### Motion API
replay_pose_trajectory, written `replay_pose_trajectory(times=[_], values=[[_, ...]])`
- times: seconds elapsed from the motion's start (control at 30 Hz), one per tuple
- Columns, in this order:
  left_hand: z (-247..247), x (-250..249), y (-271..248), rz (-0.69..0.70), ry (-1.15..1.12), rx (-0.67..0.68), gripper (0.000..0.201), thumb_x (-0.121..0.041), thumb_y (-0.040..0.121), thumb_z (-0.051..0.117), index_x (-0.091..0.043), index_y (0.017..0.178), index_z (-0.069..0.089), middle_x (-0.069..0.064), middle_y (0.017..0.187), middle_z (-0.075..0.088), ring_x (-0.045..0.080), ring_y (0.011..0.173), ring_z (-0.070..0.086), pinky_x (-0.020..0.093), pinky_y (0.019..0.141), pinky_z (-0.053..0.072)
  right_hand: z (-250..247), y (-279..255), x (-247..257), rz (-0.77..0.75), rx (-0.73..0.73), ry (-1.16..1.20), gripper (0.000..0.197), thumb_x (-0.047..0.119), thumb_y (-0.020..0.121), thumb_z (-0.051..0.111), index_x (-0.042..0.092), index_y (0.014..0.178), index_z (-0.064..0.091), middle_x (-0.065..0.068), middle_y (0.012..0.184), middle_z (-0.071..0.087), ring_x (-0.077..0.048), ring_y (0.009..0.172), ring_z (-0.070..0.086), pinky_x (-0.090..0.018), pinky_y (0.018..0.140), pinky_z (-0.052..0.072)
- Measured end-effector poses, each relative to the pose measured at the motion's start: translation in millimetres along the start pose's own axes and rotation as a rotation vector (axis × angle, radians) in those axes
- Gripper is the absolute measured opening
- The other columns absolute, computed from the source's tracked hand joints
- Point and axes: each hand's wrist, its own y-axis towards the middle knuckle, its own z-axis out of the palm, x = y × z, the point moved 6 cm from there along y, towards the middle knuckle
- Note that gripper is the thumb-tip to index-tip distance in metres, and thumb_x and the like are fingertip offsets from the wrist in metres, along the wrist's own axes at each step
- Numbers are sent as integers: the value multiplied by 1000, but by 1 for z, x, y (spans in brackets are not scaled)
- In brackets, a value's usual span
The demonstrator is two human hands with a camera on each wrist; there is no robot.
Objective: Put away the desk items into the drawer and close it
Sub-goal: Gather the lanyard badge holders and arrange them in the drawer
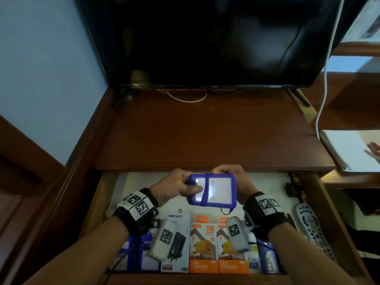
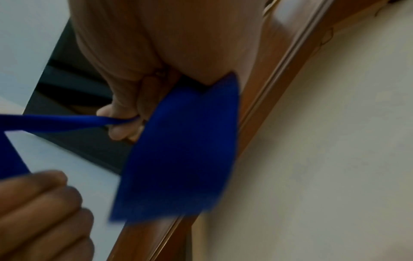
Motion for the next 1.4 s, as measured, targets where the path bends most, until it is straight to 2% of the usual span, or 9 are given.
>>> replay_pose_trajectory(times=[0.1,0.2,0.33,0.47,0.67,0.8,1.0,1.17,1.4], values=[[7,-1,5,17,-116,-60,33,-21,74,68,-4,103,66,24,102,66,31,89,58,41,79,44,14,10,-15,158,68,271,24,8,56,78,8,57,54,-5,49,53,-16,40,51,-23,44,43],[4,-1,8,20,-174,-157,18,-13,83,64,-10,100,66,7,98,73,26,93,64,45,88,48,15,24,-36,190,-88,311,22,13,90,60,2,72,52,-16,61,54,-14,44,59,-24,47,49],[-8,-2,8,-11,-95,-267,10,-3,90,59,-6,99,65,12,96,70,29,91,57,43,82,41,17,21,-32,195,-158,332,20,9,81,67,7,67,53,2,50,58,-7,40,53,-18,42,46],[-18,-7,5,-40,-106,-382,9,-7,91,59,-12,96,65,5,96,70,23,91,61,36,81,43,17,11,-25,204,-192,45,36,-9,94,41,15,70,52,3,52,46,-12,43,39,-24,40,35],[-32,5,10,-66,-173,-676,6,-7,93,58,-11,96,62,0,84,64,10,67,55,9,45,39,49,-1,-15,126,-61,-171,32,10,98,46,9,67,54,-1,47,32,-12,40,24,-22,41,21],[-40,18,13,-58,13,-759,3,-16,90,63,-17,93,64,2,95,70,17,88,65,27,75,54,59,-4,-5,135,-17,-255,29,13,99,44,9,72,53,0,50,32,-8,38,25,-20,39,21],[-35,25,8,-132,547,-689,23,-29,89,62,-20,71,50,-4,71,55,19,71,53,28,62,34,65,-15,0,150,135,-354,34,16,97,48,10,65,56,3,45,30,-11,39,22,-21,41,19],[-20,50,5,-189,774,-477,14,-30,92,56,-17,95,56,3,91,65,18,78,58,28,68,43,61,-15,0,109,153,-377,40,20,97,53,15,58,60,8,41,35,-10,39,27,-21,42,24],[-10,65,-10,-154,849,-209,6,-17,88,57,-14,94,57,6,96,67,26,87,61,30,71,44,61,-10,-16,98,167,-494,38,20,94,61,8,58,60,9,37,42,-6,36,36,-20,44,30]])
